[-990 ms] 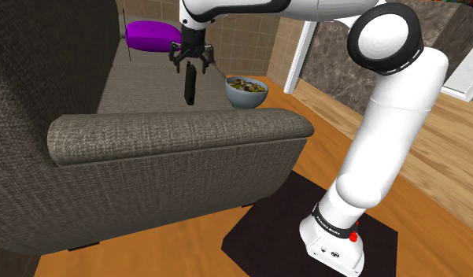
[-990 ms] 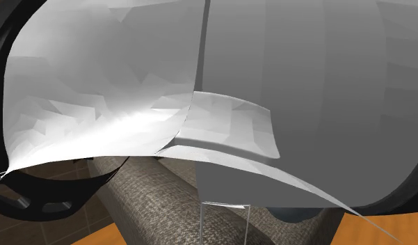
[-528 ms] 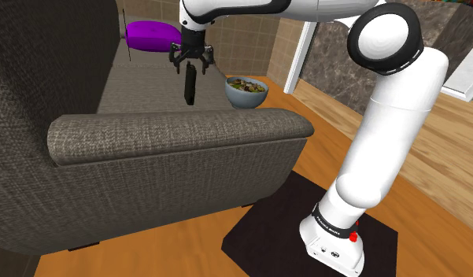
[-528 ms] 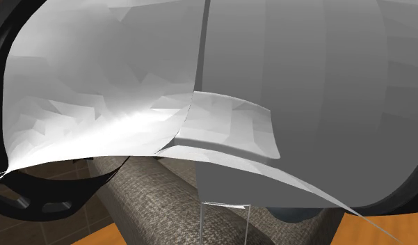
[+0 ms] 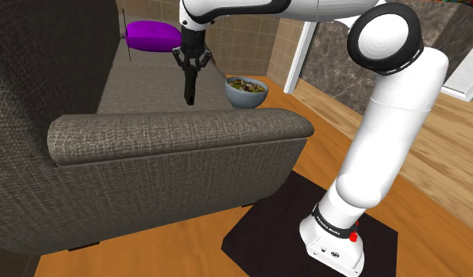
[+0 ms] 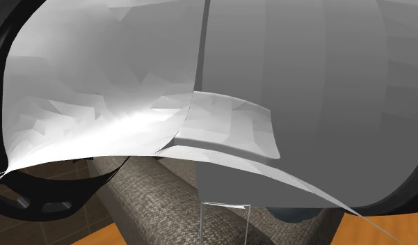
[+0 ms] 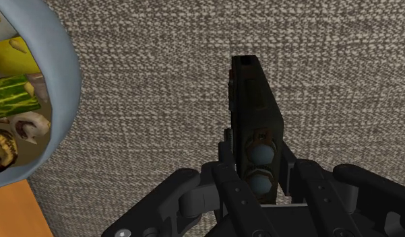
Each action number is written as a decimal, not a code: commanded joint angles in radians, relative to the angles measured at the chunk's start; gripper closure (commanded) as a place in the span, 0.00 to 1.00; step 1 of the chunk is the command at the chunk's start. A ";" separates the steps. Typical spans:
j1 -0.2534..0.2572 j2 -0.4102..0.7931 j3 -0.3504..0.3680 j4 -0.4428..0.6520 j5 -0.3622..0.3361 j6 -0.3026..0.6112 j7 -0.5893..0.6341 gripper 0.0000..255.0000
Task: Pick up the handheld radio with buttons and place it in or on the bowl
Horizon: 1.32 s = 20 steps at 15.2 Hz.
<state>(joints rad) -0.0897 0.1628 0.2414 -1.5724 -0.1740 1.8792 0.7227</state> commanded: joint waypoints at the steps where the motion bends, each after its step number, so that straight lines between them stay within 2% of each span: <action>1: 0.000 0.000 0.000 0.000 0.000 0.000 0.000 1.00; 10: 0.006 0.016 0.002 0.129 -0.001 -0.113 -0.012 1.00; 20: 0.022 0.068 0.006 0.337 -0.013 -0.270 -0.024 1.00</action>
<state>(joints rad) -0.0712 0.2258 0.2464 -1.2562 -0.1848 1.6251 0.6978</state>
